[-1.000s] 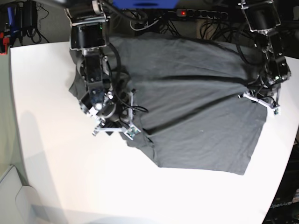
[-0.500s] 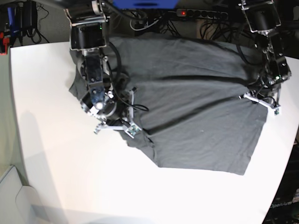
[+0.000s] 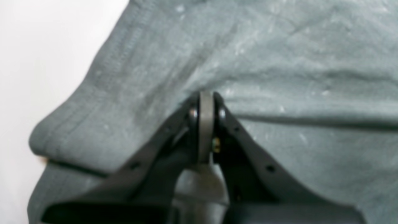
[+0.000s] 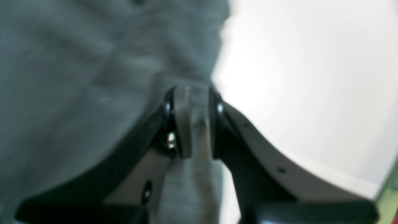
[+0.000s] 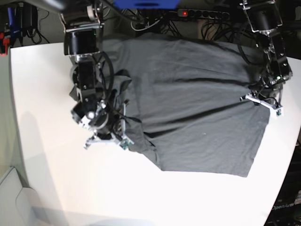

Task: Layout the t-shirt on the table in an organized manner, then fold the t-shirt properly
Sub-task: 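Hold the folded fabric with the right gripper and adjust it on the shirt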

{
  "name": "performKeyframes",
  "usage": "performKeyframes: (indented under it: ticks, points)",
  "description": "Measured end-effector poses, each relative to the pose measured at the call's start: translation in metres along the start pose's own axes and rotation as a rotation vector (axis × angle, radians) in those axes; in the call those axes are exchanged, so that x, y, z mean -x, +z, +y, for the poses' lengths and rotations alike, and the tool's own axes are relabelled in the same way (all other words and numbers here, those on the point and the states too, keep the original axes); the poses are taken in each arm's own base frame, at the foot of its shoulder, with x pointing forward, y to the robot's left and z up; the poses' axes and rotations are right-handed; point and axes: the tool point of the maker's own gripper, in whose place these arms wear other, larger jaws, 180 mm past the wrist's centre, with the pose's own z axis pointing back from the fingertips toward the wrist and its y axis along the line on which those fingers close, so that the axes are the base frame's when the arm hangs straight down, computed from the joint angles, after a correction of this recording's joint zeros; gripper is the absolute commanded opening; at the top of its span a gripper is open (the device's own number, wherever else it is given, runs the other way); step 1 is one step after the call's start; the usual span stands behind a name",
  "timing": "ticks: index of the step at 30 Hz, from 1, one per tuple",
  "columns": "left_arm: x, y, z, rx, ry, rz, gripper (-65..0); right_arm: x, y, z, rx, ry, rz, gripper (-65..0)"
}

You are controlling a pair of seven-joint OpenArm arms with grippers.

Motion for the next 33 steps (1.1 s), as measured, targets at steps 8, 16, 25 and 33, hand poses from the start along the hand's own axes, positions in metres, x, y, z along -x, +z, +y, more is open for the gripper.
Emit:
performKeyframes:
  ticks: [8, 16, 25, 33]
  points:
    - [0.000, 0.000, 0.000, 0.000, 0.000, 0.000, -65.0, 0.006, -0.006, -0.044, 0.050, -0.050, 0.029, -60.8]
    - [0.000, 0.000, 0.000, -0.001, 0.000, -0.002, -65.0, 0.014, -0.004, -0.021, 0.017, -0.079, 0.127, -51.9]
    - [-0.001, 0.000, 0.000, -0.001, -0.002, -0.003, -65.0, -0.011, 0.002, 0.015, -0.020, -0.034, 0.064, -27.3]
    - [-0.001, 0.000, 0.000, -0.001, -0.002, -0.003, -65.0, 0.011, -0.010, 0.038, -0.086, -0.047, 0.108, -27.5]
